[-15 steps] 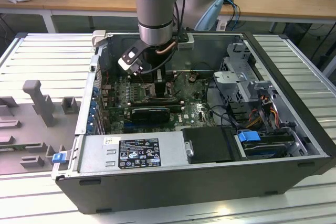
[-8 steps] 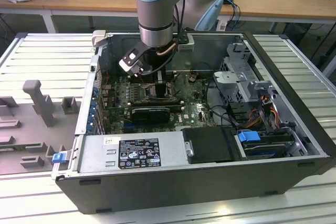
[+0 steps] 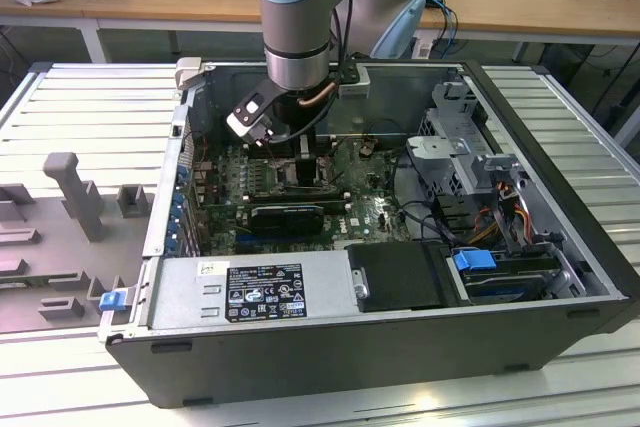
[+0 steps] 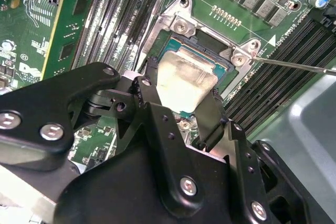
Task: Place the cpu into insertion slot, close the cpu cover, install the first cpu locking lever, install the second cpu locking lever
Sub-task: 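Place the cpu into insertion slot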
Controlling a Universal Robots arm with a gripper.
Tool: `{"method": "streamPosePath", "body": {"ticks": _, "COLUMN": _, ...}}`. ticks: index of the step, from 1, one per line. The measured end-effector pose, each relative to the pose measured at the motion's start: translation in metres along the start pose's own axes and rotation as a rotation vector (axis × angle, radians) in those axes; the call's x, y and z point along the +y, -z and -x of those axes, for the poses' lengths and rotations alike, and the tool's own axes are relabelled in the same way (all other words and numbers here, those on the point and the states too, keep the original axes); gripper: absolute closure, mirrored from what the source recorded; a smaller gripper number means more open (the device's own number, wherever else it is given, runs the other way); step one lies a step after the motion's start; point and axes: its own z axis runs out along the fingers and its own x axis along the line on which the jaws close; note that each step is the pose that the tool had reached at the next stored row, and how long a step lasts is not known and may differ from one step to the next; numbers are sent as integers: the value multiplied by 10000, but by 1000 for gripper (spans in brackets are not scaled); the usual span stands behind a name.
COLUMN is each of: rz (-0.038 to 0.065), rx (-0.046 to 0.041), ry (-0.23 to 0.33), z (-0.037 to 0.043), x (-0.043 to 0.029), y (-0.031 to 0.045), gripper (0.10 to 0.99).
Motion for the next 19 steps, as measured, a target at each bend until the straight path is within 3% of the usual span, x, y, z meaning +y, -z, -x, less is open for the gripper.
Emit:
{"method": "streamPosePath", "body": {"ticks": 2, "rz": 0, "rx": 5, "ry": 0, "z": -1, "x": 0, "y": 0, "gripper": 549}}
{"method": "streamPosePath", "body": {"ticks": 3, "rz": 0, "rx": 9, "ry": -2, "z": -3, "x": 0, "y": 0, "gripper": 482}}
{"method": "streamPosePath", "body": {"ticks": 10, "rz": -1, "rx": 42, "ry": -4, "z": -47, "x": 6, "y": -4, "gripper": 482}}
{"method": "streamPosePath", "body": {"ticks": 17, "rz": -1, "rx": 23, "ry": -2, "z": -49, "x": 15, "y": 102, "gripper": 482}}
{"method": "streamPosePath", "body": {"ticks": 19, "rz": 0, "rx": -21, "ry": 2, "z": -51, "x": 23, "y": 184, "gripper": 686}}
